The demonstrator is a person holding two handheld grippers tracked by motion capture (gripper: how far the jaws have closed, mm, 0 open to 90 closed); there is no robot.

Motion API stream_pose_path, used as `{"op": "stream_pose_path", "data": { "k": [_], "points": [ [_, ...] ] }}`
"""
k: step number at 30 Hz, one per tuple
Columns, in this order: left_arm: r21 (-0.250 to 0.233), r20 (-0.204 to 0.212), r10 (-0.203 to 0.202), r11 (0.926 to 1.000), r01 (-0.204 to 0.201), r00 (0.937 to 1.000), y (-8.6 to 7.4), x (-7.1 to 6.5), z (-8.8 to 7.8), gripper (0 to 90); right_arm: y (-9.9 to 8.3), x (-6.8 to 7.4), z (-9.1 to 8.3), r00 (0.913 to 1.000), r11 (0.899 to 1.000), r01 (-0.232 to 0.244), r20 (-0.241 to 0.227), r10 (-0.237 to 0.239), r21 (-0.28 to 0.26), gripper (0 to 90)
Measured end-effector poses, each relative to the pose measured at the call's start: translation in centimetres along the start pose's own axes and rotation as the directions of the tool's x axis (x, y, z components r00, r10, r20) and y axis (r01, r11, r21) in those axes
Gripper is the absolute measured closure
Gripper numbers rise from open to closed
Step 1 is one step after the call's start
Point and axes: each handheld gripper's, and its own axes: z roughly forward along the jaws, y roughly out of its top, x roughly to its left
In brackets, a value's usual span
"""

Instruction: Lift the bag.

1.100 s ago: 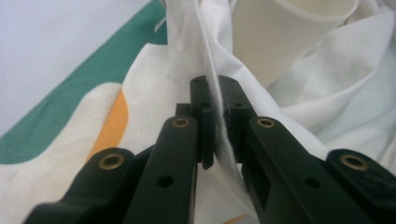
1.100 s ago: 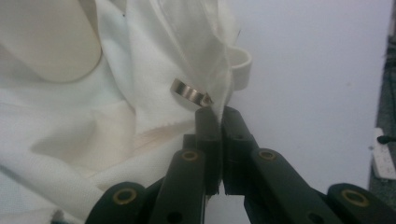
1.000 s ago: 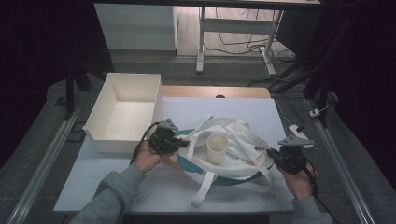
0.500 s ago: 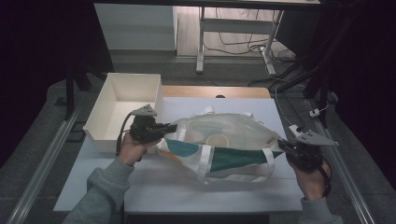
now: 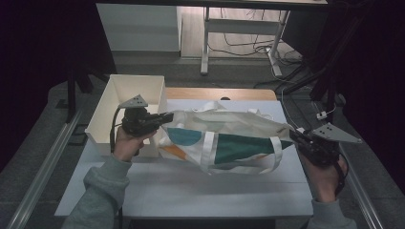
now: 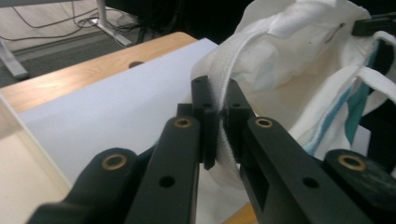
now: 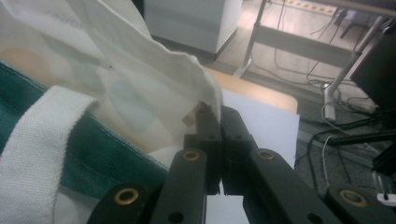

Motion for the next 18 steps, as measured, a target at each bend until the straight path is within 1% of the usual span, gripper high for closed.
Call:
{"op": "stream_pose_path", "data": {
  "k": [3,5,10,12,14,18],
  "points": [
    [0.009,-0.001,-0.032,0.9994,0.032,0.9995,0.1,1.0,0.8,86.4,0.3,-0.1,1.2,0.9998,1.0,-0.002,0.019,0.002,-0.002,88.0],
    [0.022,-0.004,-0.042,0.9989,0.042,0.9991,0.2,1.6,1.4,86.4,0.3,-0.5,2.3,0.9996,1.0,-0.009,0.028,0.009,0.009,88.0],
    [0.06,-0.036,-0.036,0.9975,0.038,0.9987,0.2,2.1,2.5,86.4,-0.1,-1.4,5.3,0.9987,0.999,-0.014,0.05,0.012,0.046,87.9],
    [0.071,-0.037,-0.041,0.9965,0.044,0.9985,0.1,2.4,2.8,86.4,-0.3,-1.6,6.3,0.9983,0.998,-0.013,0.057,0.01,0.059,88.0],
    [0.085,-0.039,-0.043,0.9953,0.046,0.9983,0.0,2.6,3.1,86.4,-0.4,-1.8,7.2,0.9978,0.997,-0.004,0.067,-0.001,0.076,88.0],
    [0.106,-0.038,-0.058,0.9924,0.062,0.9976,-0.1,3.1,3.5,86.3,-0.6,-1.9,8.4,0.9973,0.995,-0.001,0.074,-0.007,0.103,88.0]
  ]
}}
